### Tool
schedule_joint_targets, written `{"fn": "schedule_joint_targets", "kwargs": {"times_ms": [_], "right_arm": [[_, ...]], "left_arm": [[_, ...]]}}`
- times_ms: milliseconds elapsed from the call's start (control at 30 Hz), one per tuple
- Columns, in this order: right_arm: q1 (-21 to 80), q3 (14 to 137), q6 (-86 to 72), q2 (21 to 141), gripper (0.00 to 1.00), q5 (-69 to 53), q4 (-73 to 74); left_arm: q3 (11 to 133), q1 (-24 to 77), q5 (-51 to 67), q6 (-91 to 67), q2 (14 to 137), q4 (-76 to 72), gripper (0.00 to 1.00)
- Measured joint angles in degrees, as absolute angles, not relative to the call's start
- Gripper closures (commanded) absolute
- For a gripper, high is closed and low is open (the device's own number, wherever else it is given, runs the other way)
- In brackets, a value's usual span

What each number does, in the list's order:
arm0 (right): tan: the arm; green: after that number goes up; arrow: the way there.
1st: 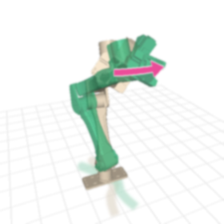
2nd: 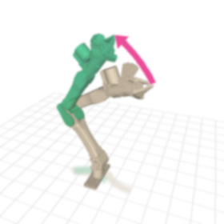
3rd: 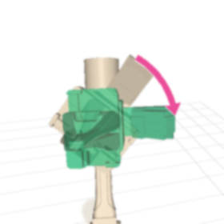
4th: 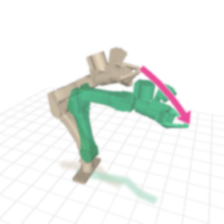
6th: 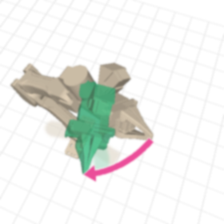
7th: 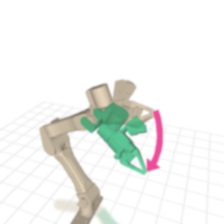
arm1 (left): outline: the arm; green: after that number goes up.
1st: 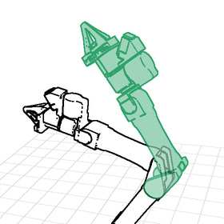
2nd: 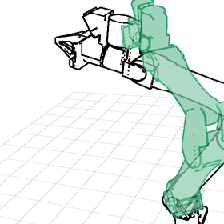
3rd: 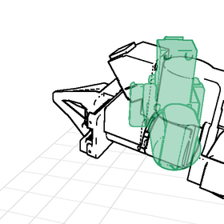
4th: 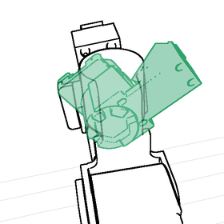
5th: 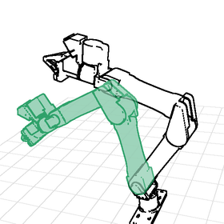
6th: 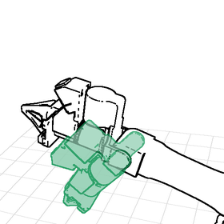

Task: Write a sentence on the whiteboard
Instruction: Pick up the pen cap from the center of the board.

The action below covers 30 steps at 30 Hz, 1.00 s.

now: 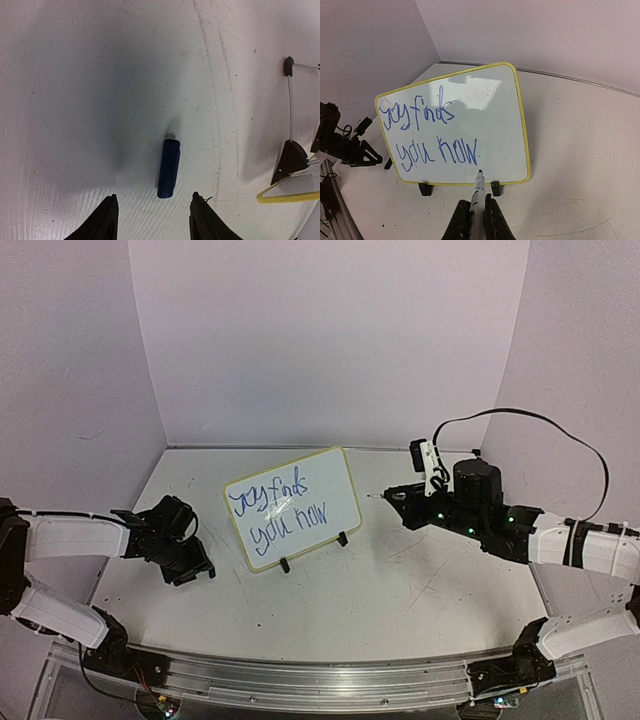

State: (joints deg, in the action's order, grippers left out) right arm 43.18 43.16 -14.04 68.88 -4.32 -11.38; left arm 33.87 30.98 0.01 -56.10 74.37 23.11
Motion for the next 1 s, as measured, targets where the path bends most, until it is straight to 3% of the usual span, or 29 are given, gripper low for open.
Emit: {"fn": "schedule_joint_targets", "kwargs": {"times_ms": [200,533,867,1000], "right_arm": [[43.18,43.07,-14.22,68.90,1.00,-4.36,-11.40],[43.18,43.05,-14.46,69.28,1.00,-4.54,-11.53],[43.18,42.96,-14.61,69.28,1.00,-4.54,-11.55],[43.18,42.96,-14.66,69.28,1.00,-4.54,-11.57]], "left_arm": [[32.14,30.98,-0.03,-55.61,76.90,17.37,0.53],[32.27,30.98,-0.60,-52.51,81.91,10.37,0.77],[35.31,32.60,-4.38,-51.16,84.29,14.94,0.82],[35.81,32.99,-5.96,-50.76,84.40,16.82,0.90]]}}
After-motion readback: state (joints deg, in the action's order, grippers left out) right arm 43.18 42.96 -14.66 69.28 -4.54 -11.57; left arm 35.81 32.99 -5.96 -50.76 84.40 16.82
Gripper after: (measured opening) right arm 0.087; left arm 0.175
